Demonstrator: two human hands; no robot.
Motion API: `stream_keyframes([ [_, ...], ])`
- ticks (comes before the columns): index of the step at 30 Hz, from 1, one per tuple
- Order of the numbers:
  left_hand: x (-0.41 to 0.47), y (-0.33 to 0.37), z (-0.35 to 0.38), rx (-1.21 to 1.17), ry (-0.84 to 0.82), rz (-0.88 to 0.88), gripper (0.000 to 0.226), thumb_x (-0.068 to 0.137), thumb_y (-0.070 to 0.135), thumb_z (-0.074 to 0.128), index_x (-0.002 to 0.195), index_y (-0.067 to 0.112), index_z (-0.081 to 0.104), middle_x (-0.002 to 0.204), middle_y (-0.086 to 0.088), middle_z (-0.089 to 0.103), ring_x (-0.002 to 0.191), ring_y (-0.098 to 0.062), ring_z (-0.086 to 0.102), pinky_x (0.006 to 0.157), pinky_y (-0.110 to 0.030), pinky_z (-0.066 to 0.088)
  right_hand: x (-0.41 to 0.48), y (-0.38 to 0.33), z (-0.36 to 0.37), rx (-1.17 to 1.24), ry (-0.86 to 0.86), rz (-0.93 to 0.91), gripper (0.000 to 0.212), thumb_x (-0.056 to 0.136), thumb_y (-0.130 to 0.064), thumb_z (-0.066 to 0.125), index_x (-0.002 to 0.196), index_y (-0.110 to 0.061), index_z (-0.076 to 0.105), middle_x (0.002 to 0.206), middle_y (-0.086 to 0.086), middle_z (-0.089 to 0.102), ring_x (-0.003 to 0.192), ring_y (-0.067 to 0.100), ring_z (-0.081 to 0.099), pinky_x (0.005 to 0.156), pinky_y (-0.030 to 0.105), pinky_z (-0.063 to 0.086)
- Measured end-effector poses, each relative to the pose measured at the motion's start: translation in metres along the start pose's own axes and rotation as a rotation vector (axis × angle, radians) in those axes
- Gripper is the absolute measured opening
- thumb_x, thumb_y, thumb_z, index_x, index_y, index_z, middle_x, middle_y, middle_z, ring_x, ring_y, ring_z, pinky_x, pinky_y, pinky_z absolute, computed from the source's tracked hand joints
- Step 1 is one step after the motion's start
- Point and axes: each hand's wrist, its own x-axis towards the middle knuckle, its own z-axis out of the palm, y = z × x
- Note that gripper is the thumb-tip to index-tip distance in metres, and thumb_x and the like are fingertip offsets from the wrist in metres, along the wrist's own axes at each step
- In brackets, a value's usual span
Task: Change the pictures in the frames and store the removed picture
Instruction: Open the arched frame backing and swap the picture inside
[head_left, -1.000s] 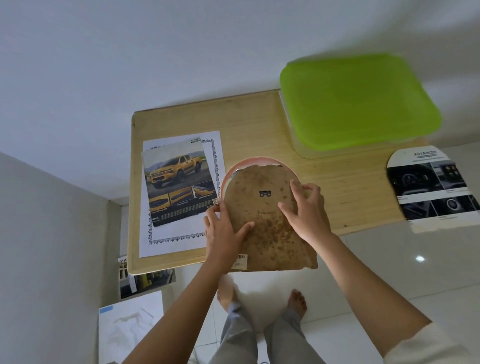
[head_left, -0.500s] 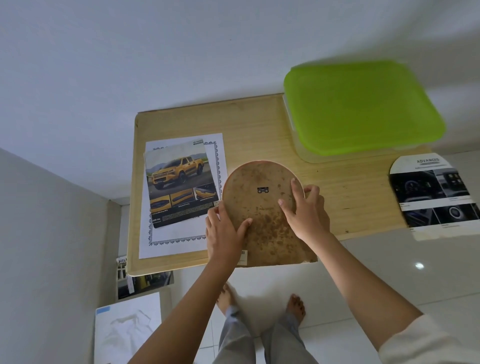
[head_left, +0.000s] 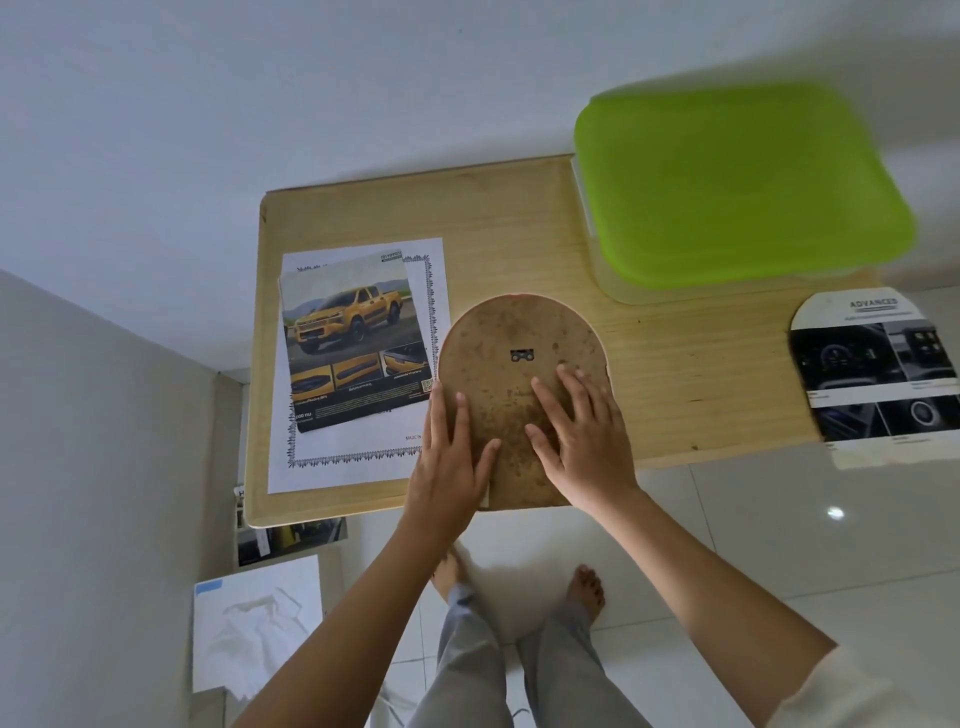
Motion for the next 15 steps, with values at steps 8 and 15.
stream_keyframes([
  [8, 0.002, -0.004, 0.008, 0.053, 0.028, -0.044, 0.078, 0.09, 0.062, 0.016, 0.146, 0.009, 0.021, 0.157, -0.013, 0.005, 0.138, -0.033, 0.029, 0.093, -0.041, 0.048, 0.002, 0.001, 0.003, -0.021, 0.041, 0.018, 0.053, 0.09, -0.053, 0.033, 0.137, -0.028, 0.042, 0.142, 0.008, 0.042, 0.131, 0.026, 0.032, 0.107, 0.043, 0.022],
  [15, 0.002, -0.009, 0.014, 0.083, 0.098, 0.028, 0.068, 0.095, 0.052, 0.022, 0.147, 0.008, 0.017, 0.155, -0.013, -0.003, 0.142, -0.027, 0.007, 0.11, -0.043, 0.027, 0.006, 0.003, 0.003, -0.053, -0.059, -0.03, 0.06, 0.094, -0.054, 0.018, 0.145, -0.024, 0.029, 0.153, 0.011, 0.025, 0.14, 0.03, 0.025, 0.114, 0.044, 0.011],
])
